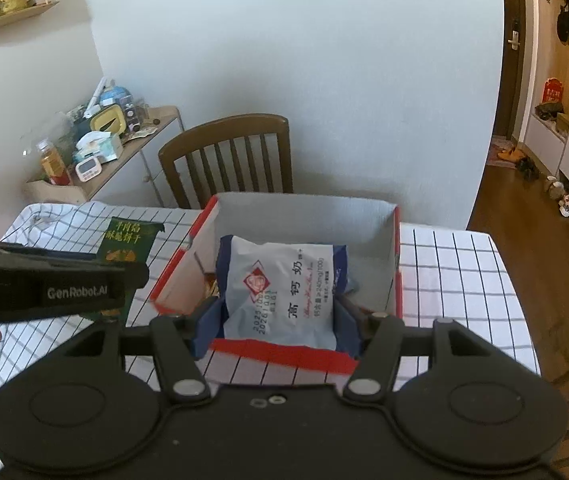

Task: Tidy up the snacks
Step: 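Carry both packets into the red box and open both tools to release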

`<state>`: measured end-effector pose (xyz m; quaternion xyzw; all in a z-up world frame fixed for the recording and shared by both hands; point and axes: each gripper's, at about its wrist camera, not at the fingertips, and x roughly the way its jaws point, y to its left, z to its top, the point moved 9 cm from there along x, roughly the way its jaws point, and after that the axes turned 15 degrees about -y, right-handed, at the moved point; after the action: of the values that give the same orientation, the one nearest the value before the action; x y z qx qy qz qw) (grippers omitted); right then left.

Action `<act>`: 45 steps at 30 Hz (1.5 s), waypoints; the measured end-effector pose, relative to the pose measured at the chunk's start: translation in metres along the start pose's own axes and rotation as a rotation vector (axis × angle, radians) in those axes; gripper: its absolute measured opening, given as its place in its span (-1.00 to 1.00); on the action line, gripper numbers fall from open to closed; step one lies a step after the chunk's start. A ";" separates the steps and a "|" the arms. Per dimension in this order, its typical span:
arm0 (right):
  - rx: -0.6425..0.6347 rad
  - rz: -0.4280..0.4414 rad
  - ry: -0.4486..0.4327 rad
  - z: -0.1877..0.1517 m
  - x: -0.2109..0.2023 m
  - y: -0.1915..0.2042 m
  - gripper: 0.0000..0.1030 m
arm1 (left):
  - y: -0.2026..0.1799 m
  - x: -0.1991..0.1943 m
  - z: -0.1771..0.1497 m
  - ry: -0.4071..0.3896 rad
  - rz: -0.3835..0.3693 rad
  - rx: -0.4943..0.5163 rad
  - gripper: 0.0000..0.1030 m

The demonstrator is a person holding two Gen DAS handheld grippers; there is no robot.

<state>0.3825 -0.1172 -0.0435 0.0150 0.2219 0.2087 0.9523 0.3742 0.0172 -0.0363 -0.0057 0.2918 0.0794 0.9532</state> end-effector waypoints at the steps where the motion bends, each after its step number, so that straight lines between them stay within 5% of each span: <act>1: 0.003 -0.003 0.005 0.001 0.005 -0.002 0.15 | 0.000 0.005 0.002 0.004 0.002 -0.001 -0.18; 23: -0.032 -0.039 0.187 -0.035 0.113 -0.030 0.16 | -0.013 0.129 -0.018 0.160 0.027 0.045 -0.17; 45: -0.068 -0.074 0.282 -0.068 0.139 -0.041 0.20 | -0.019 0.161 -0.059 0.269 0.013 0.038 -0.14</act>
<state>0.4831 -0.1030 -0.1679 -0.0547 0.3466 0.1812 0.9187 0.4759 0.0184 -0.1751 0.0036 0.4184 0.0787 0.9048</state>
